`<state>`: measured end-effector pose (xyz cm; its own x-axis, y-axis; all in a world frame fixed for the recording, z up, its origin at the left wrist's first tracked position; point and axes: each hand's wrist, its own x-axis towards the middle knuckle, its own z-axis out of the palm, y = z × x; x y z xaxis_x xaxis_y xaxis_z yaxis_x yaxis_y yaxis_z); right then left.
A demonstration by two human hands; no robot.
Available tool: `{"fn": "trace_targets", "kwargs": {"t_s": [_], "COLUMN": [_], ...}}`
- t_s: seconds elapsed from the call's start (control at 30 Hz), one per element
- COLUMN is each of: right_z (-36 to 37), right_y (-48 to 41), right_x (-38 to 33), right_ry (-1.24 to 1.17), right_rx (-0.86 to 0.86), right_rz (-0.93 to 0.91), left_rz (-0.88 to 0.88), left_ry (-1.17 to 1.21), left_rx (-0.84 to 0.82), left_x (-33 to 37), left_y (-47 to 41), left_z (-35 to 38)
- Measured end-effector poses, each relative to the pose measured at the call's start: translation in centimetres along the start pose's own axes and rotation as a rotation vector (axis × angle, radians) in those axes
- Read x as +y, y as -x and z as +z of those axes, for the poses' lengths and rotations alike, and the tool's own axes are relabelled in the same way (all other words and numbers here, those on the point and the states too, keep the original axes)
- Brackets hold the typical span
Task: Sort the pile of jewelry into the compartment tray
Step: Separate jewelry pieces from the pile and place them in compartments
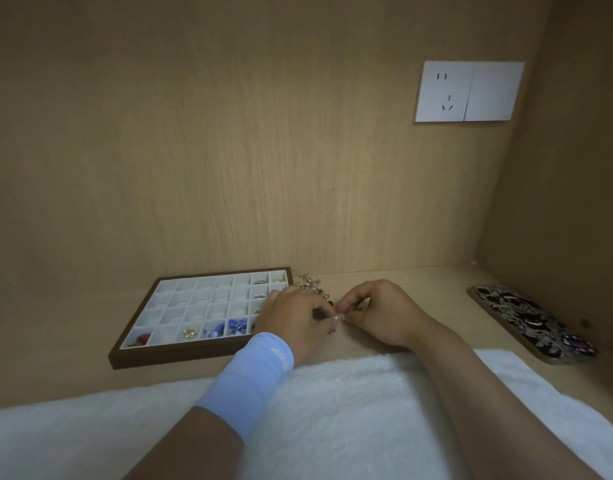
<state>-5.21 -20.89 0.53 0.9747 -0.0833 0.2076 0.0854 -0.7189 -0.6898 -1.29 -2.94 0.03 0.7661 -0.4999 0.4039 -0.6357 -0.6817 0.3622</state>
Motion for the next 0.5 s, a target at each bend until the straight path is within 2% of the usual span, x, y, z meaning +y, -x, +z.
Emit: {"fn": "trace_targets", "kwargs": {"t_s": [0.07, 0.17, 0.33, 0.5], "right_z": [-0.2, -0.7, -0.7, 0.0], "right_y": [0.2, 0.4, 0.5, 0.2], "right_x": [-0.6, -1.4, -2.3, -2.8], "right_ry": [-0.198, -0.457, -0.62, -0.651], "right_rx": [0.048, 0.078, 0.0, 0.111], "right_rz": [-0.017, -0.022, -0.032, -0.021], "left_rz": [-0.102, -0.254, -0.362, -0.346], "left_ry": [0.113, 0.427, 0.706, 0.742], "left_rx": [0.044, 0.107, 0.137, 0.139], "left_x": [0.0, 0.3, 0.9, 0.9], "left_y": [-0.1, -0.6, -0.6, -0.8], "left_z": [-0.2, -0.6, -1.4, -1.6]}}
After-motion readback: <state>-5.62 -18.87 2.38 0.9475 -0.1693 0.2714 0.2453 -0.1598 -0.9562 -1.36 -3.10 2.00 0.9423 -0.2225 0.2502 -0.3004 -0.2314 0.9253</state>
